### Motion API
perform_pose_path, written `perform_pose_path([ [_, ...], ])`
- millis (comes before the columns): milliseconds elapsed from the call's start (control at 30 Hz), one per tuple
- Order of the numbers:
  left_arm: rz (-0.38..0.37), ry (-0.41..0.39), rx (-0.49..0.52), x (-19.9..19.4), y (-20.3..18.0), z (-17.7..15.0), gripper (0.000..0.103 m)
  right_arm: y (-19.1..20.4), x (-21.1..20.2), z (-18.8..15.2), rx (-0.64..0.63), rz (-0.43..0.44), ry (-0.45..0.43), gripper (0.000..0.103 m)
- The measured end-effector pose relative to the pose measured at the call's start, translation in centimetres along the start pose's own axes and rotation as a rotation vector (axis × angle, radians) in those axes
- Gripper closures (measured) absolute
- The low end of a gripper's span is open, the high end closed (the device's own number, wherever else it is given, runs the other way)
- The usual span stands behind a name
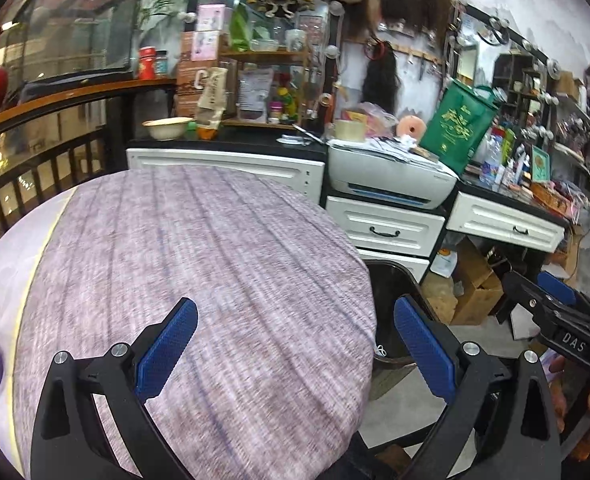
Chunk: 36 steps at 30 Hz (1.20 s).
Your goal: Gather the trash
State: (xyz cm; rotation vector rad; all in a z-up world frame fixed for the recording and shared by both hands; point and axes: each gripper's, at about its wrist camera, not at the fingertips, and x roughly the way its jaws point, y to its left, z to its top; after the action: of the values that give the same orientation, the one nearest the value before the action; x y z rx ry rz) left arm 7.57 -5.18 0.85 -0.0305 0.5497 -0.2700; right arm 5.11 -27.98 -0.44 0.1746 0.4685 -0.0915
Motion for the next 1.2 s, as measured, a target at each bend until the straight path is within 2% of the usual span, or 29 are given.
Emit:
perform_pose_path([
  [167, 0.058, -0.039, -0.049, -2.3, 1.5, -0.8, 0.006, 1.4, -1.9, -0.7, -0.05, -0.002, -0.032, 0.006],
  [300, 0.075, -0.061, -0.093, -3.6, 2.3, -1.3, 0.006, 2.0, -3.1, -1.4, -0.063, -0.011, -0.065, 0.006],
  [467, 0.097, -0.108, -0.107, -4.9, 2.6, -1.6, 0.006, 2.6, -4.3, -2.2, -0.076, -0.003, -0.088, 0.006],
  [667, 0.108, -0.139, -0.1, -5.8, 2.5, -1.8, 0.006, 2.7, -5.9, -2.6, -0.071, -0.008, -0.162, 0.006],
  [1200, 0.102, -0.166, -0.066, -6.3, 2.2, -2.1, 0.006, 1.5, -6.2, -2.8, -0.03, -0.01, -0.16, 0.006],
])
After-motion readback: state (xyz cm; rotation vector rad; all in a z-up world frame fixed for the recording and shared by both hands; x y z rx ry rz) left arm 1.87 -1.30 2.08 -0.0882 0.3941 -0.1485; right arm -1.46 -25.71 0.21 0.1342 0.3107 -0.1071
